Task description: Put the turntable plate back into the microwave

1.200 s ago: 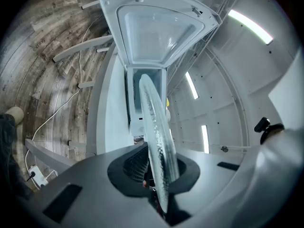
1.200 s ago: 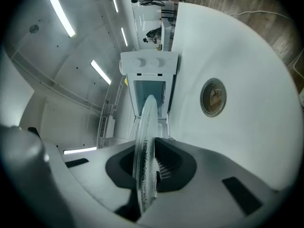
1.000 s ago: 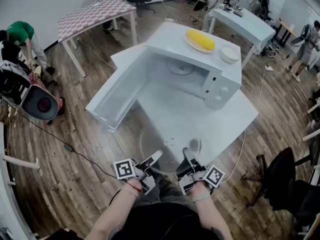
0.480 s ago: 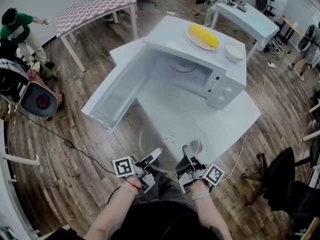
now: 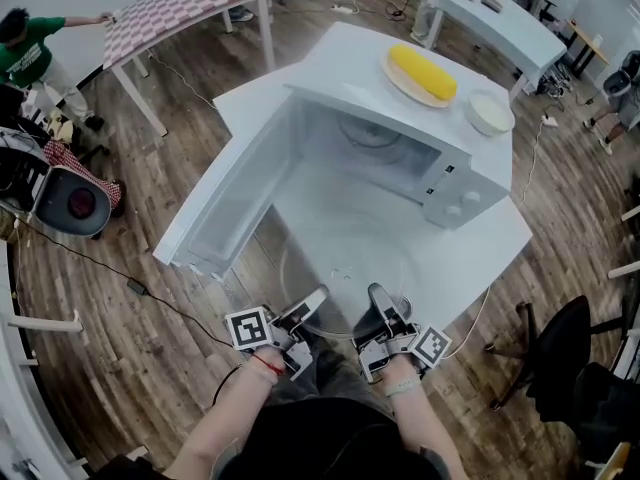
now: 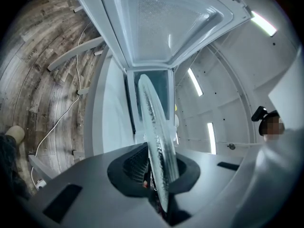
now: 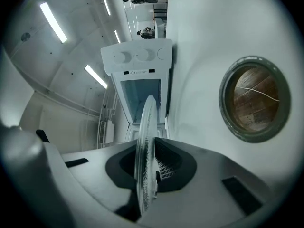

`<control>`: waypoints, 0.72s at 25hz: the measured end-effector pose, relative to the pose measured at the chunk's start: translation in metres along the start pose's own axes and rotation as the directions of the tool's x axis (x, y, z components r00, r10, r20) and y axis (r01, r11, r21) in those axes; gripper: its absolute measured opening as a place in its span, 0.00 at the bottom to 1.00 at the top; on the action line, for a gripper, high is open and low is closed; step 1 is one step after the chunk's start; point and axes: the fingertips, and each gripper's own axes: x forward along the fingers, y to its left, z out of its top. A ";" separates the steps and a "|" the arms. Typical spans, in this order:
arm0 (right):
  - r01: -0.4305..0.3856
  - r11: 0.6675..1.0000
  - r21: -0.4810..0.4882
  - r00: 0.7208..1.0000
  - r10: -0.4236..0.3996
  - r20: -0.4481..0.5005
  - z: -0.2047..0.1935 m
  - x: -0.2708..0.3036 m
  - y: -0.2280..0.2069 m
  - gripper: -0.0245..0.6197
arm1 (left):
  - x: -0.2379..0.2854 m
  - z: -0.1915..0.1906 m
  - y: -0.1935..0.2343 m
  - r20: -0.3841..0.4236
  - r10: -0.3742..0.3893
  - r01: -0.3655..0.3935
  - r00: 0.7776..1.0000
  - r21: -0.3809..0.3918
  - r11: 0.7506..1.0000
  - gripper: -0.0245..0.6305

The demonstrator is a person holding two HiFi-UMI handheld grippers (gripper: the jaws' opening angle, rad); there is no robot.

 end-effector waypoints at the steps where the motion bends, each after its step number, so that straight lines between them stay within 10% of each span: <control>1: 0.002 1.000 0.001 1.000 -0.002 0.004 0.003 0.004 0.000 0.10 | 0.003 0.004 0.001 -0.002 0.000 0.000 1.000 -0.003 1.000 0.09; 18: 0.024 1.000 -0.005 0.999 -0.023 0.045 0.044 0.048 -0.006 0.10 | 0.051 0.044 0.017 -0.020 0.006 -0.006 1.000 -0.031 0.999 0.09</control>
